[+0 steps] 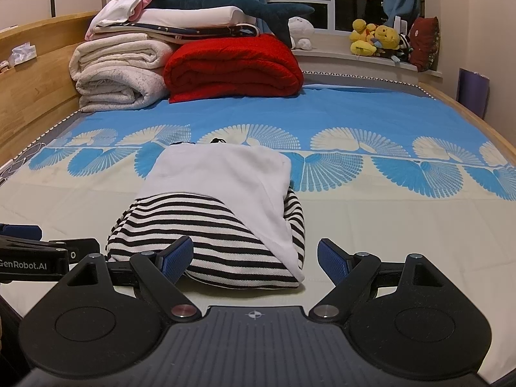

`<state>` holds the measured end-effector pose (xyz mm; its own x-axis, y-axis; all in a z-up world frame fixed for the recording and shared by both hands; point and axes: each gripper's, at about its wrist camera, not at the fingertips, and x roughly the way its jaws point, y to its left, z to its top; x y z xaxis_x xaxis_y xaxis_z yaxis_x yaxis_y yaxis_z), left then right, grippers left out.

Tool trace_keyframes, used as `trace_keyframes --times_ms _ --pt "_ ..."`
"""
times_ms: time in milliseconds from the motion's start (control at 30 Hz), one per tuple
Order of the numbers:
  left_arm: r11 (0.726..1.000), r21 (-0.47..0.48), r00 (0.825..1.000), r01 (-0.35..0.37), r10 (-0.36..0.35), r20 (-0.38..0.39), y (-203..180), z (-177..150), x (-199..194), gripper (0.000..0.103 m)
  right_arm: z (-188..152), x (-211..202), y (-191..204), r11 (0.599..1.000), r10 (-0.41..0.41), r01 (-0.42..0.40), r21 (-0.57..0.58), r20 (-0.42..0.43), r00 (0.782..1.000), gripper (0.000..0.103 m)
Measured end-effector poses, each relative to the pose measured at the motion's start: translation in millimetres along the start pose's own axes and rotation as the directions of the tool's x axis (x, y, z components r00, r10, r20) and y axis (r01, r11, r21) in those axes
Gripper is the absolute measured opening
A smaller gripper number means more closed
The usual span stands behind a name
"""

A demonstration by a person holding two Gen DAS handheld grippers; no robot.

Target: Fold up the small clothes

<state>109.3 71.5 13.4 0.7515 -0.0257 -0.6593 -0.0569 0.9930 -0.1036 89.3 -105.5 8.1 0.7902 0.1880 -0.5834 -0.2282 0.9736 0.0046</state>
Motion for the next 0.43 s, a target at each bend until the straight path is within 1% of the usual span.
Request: trace_keyframes --times_ms 433 --pt "1.0 0.008 1.0 0.005 -0.005 -0.005 0.9 -0.5 3.2 0.102 -2.1 1.6 -2.1 1.0 0.004 -0.004 -0.002 -0.002 1.0 0.085"
